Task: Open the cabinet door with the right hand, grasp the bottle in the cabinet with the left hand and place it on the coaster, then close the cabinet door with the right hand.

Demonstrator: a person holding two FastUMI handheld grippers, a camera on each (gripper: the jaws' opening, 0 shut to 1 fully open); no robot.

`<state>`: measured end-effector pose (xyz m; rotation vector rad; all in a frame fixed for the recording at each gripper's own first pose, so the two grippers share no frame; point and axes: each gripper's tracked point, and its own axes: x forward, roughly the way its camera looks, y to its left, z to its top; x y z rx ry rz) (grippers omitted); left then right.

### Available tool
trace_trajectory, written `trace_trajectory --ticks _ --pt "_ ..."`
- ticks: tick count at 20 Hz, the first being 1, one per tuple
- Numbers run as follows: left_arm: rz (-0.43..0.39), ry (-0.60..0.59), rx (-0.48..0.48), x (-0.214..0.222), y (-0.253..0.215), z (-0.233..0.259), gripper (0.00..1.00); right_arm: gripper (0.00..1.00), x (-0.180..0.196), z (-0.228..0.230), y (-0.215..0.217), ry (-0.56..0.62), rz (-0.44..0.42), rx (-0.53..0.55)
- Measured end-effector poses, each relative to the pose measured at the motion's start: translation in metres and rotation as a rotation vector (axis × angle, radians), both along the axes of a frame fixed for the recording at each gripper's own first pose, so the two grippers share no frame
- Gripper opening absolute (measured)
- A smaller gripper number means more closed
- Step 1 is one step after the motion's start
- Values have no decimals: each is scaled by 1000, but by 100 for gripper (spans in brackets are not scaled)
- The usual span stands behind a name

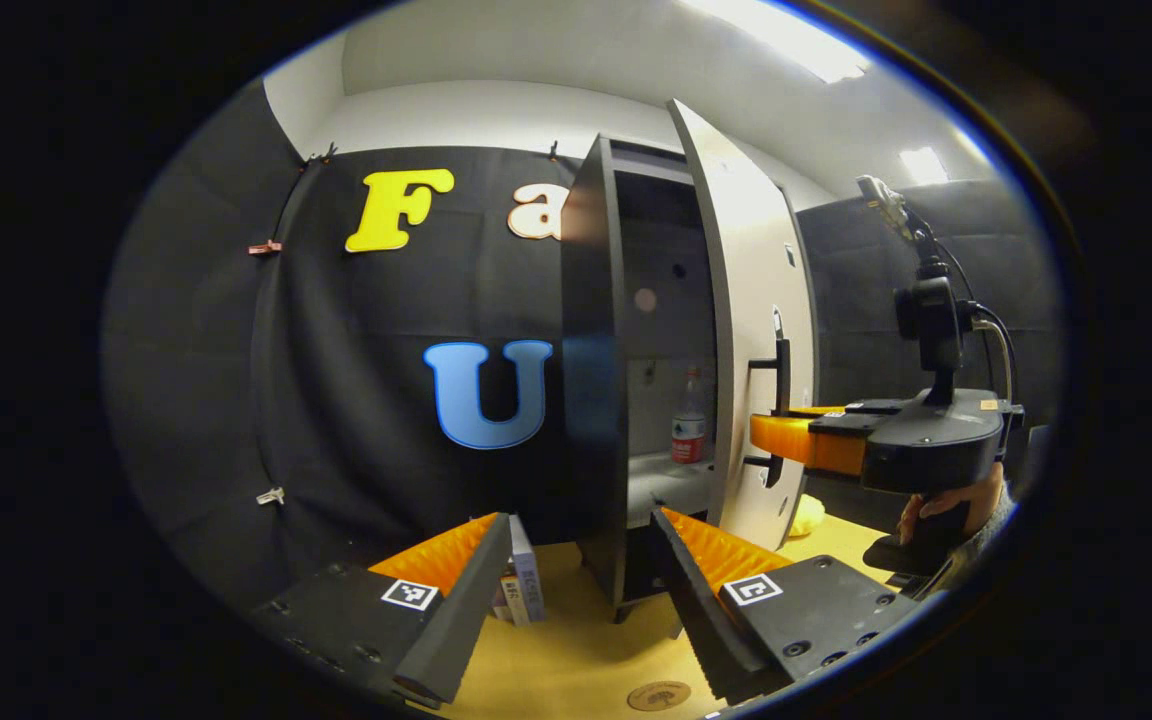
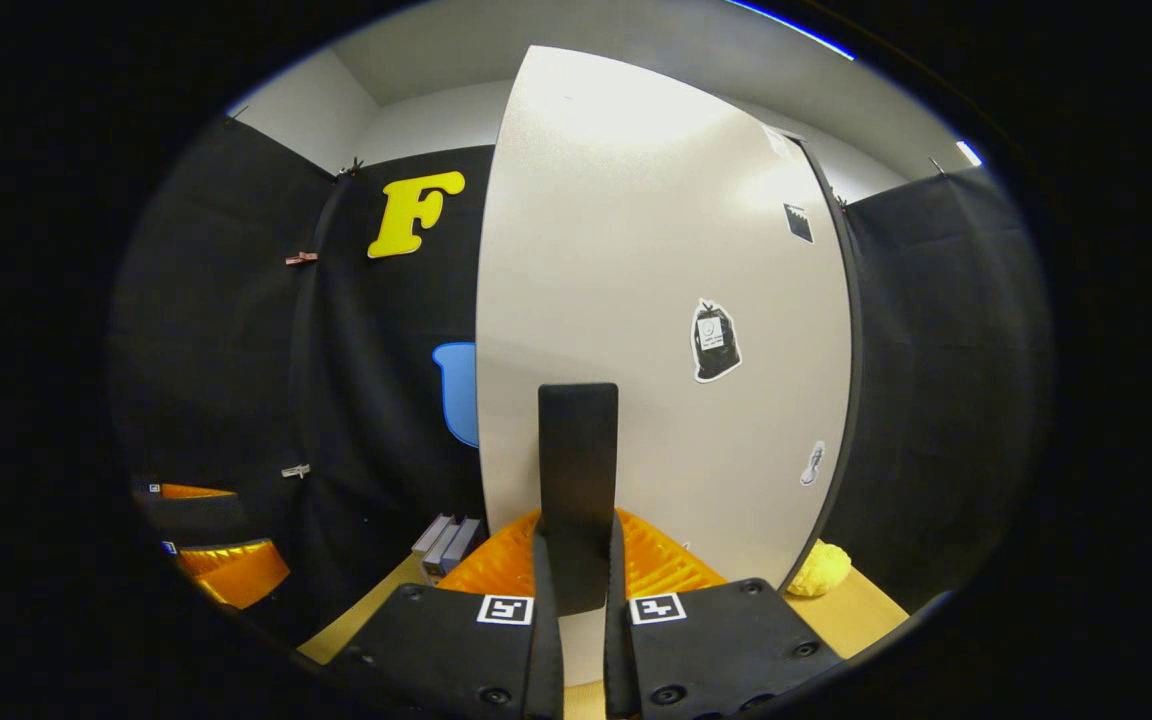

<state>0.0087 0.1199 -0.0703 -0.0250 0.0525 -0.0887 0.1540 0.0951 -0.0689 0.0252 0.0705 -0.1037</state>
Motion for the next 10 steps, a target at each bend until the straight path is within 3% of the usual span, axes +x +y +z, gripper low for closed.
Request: trace_trajectory --ticks 1,2,10 --pt "-17 2 -4 -2 -7 -1 88 17 -7 1 -5 4 -5 -1" --pt "-33 5 -7 -3 -13 0 88 20 -14 0 -9 5 -10 1" --pt "-177 -2 -12 -1 -74 5 88 19 -77 4 -56 9 -85 5"
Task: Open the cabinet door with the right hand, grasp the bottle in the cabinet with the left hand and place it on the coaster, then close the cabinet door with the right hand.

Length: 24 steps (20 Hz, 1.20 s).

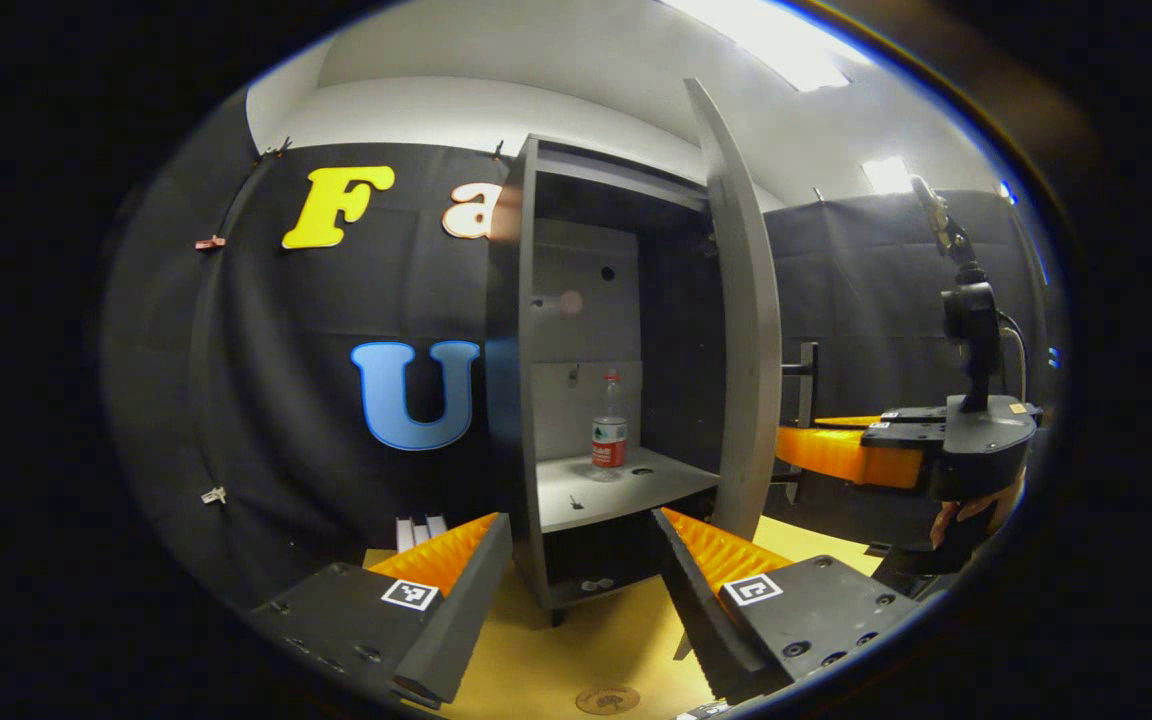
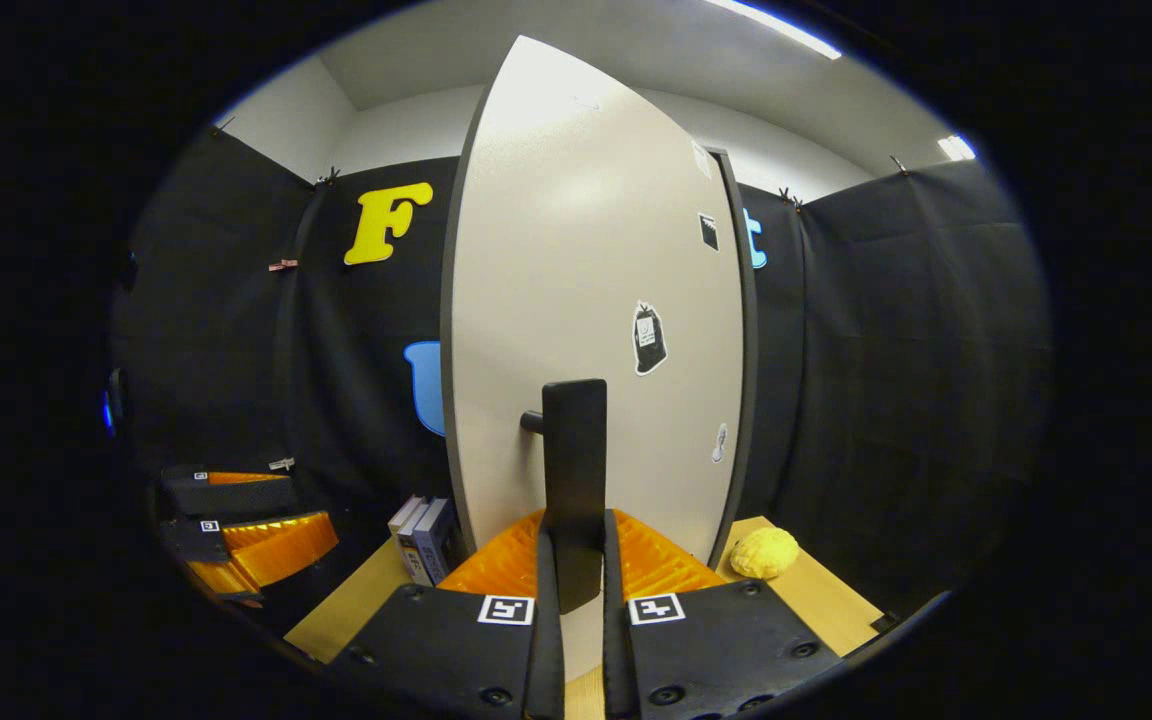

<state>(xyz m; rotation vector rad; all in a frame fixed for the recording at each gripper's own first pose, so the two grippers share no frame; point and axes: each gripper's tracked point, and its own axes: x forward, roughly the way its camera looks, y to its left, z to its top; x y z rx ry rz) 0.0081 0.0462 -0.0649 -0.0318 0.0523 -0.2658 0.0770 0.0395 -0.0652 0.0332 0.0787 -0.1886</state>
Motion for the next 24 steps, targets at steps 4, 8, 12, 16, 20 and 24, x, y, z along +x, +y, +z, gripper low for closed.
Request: trace_trajectory --ticks 4,8,12,16,20,24 --pt "-57 -4 -9 16 -41 3 88 19 -26 2 -34 2 -25 5" --pt "-100 -10 -1 31 -86 8 88 18 -45 4 -68 7 -25 27" --pt "-103 -14 2 48 -124 11 88 18 -58 11 -103 -8 -40 62" --pt "-93 -24 7 57 -152 16 88 16 -60 27 -132 -50 -63 63" --pt "-74 -46 20 66 -173 21 88 13 -66 28 -179 -47 -99 35" --pt "-57 -46 7 82 -189 22 88 13 -78 27 -217 -45 -88 36"
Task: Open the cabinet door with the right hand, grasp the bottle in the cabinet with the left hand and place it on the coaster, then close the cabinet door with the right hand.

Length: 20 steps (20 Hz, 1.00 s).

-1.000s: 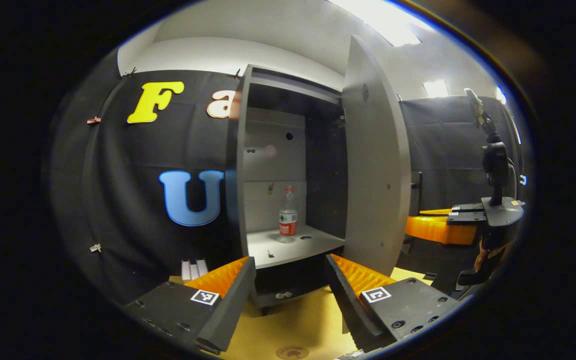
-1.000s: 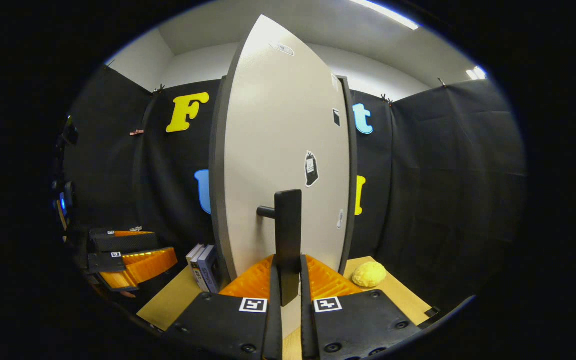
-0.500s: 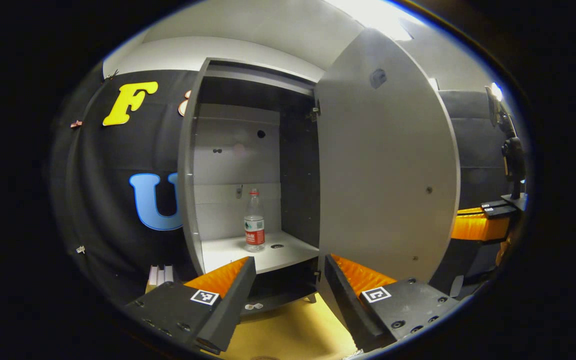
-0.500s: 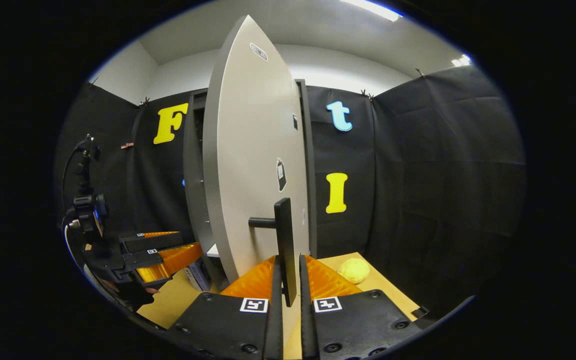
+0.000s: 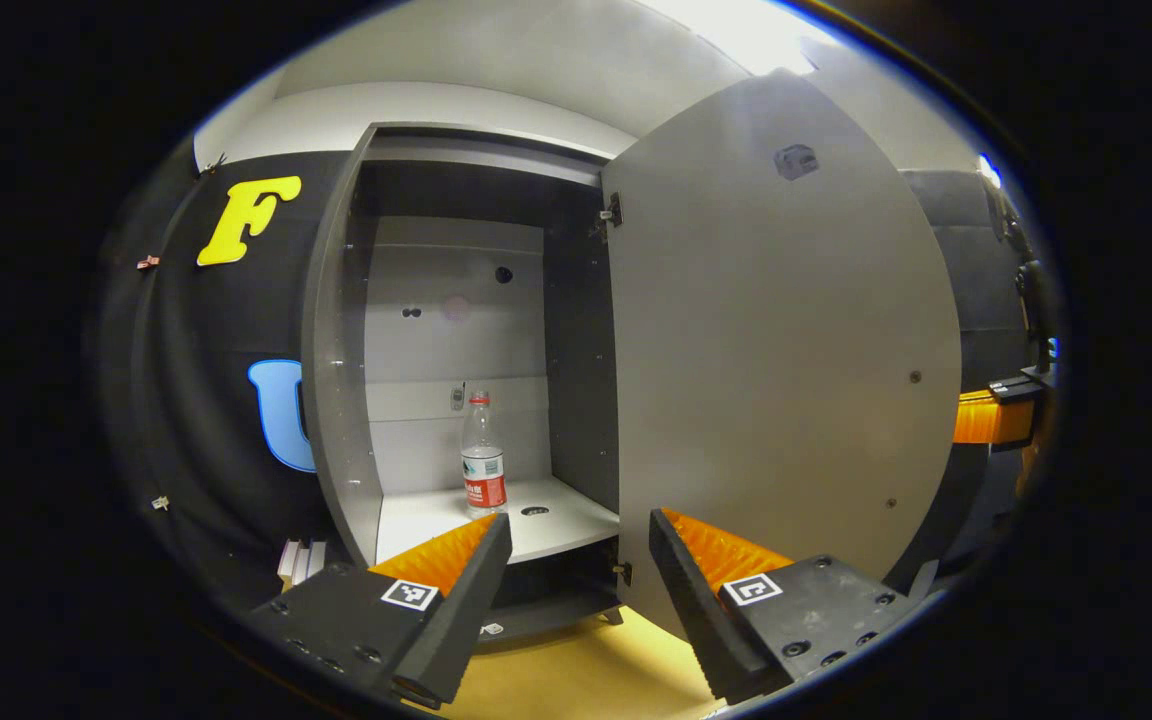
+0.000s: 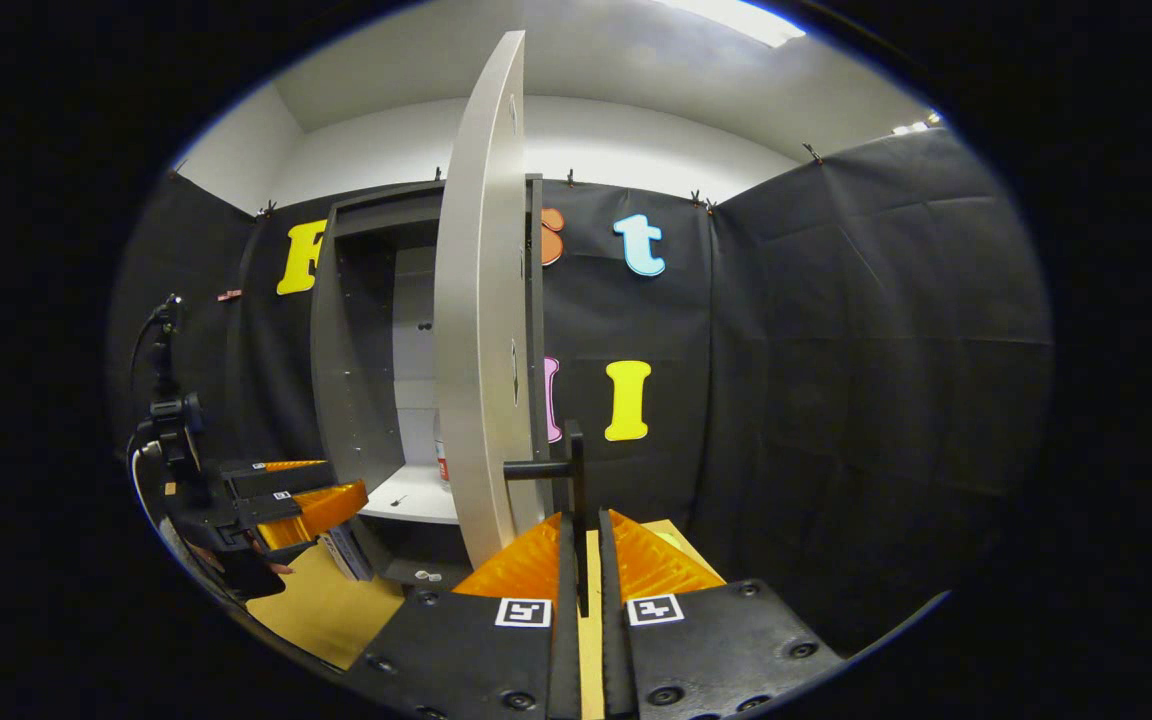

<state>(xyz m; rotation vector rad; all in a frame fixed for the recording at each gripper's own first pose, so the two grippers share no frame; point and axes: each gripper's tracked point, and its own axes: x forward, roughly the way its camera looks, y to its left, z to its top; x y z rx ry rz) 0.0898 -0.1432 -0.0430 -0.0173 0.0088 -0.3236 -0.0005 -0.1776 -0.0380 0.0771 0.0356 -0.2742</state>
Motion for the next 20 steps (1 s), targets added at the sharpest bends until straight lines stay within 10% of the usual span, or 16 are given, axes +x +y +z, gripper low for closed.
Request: trace_trajectory --ticks 12,20 --pt "234 -79 22 147 34 5 87 18 -7 -8 -4 -19 125 -14" --pt "330 -53 48 251 46 -27 88 14 -33 -13 -65 10 -142 -73"
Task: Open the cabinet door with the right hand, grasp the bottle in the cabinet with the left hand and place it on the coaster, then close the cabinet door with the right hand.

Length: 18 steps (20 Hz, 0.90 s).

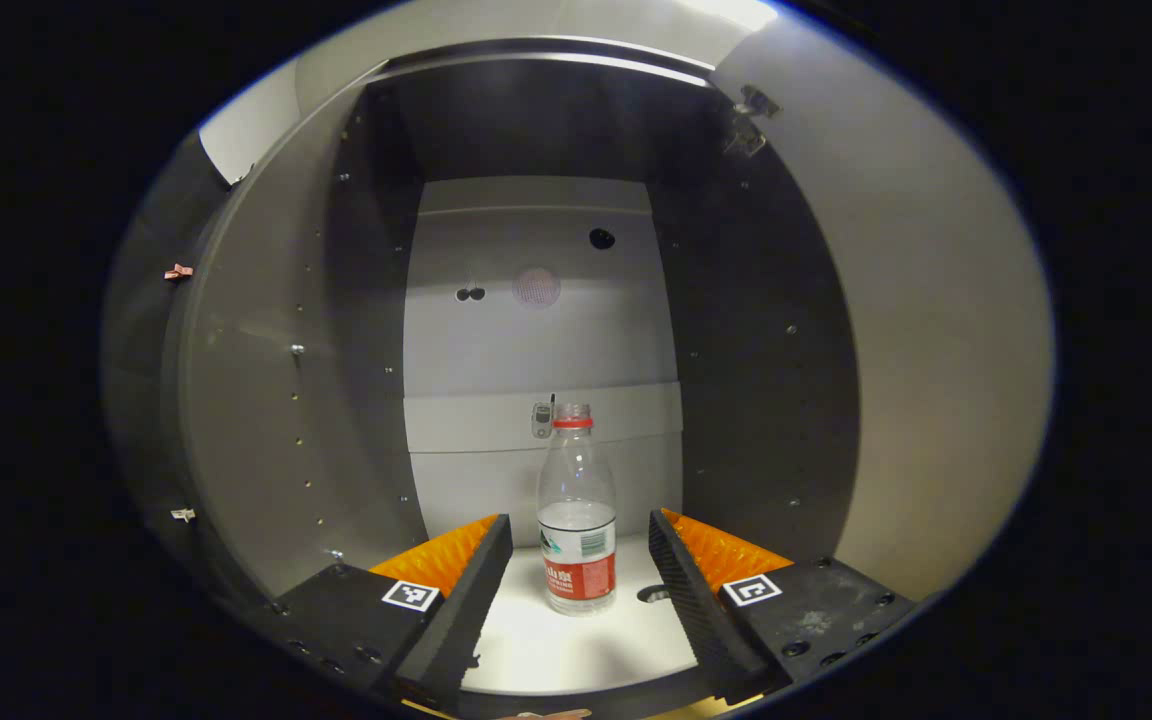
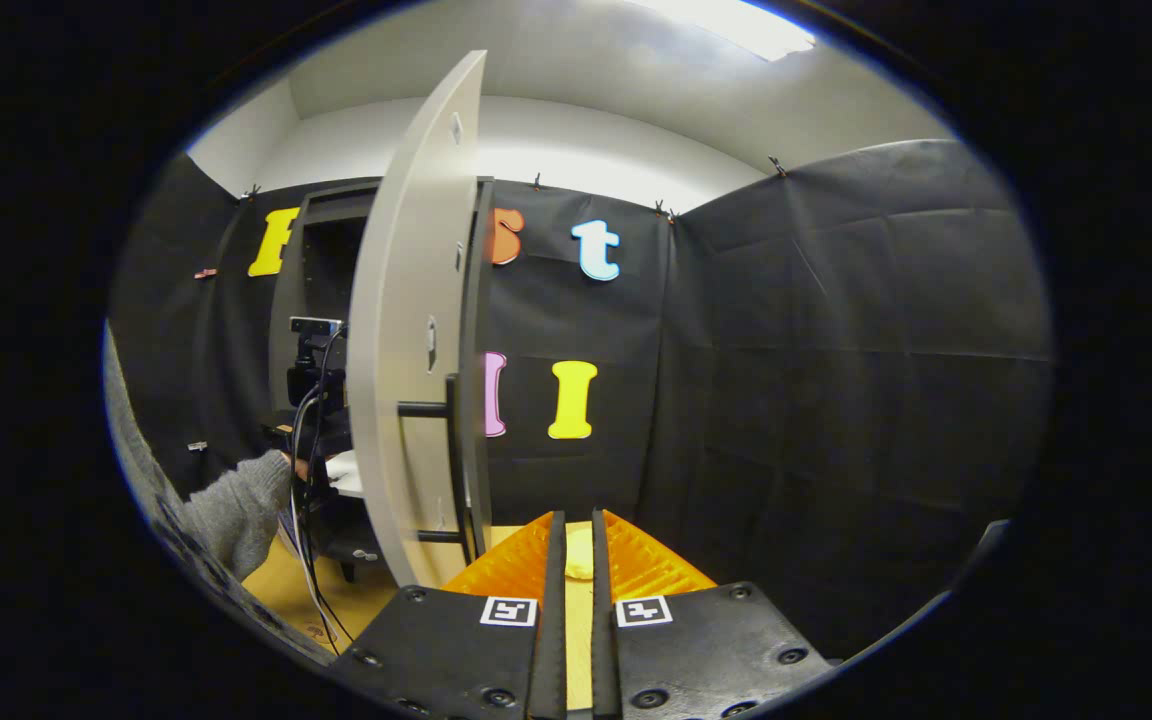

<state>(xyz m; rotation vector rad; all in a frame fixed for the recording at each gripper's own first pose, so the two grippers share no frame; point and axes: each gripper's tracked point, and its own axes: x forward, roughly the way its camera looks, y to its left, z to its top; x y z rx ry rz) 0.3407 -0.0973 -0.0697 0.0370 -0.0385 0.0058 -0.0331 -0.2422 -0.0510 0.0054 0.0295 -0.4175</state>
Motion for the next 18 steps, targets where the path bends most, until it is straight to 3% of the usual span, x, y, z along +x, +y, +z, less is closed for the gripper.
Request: trace_trajectory --ticks 2,7,18 --pt "-10 15 -32 17 -2 -8 88 14 -17 -6 -18 2 -27 1" --pt "11 28 -40 49 11 -11 88 14 -1 -9 -36 9 -48 2" --pt "-44 75 -25 103 -1 -28 88 14 -2 -21 -41 32 -102 10"
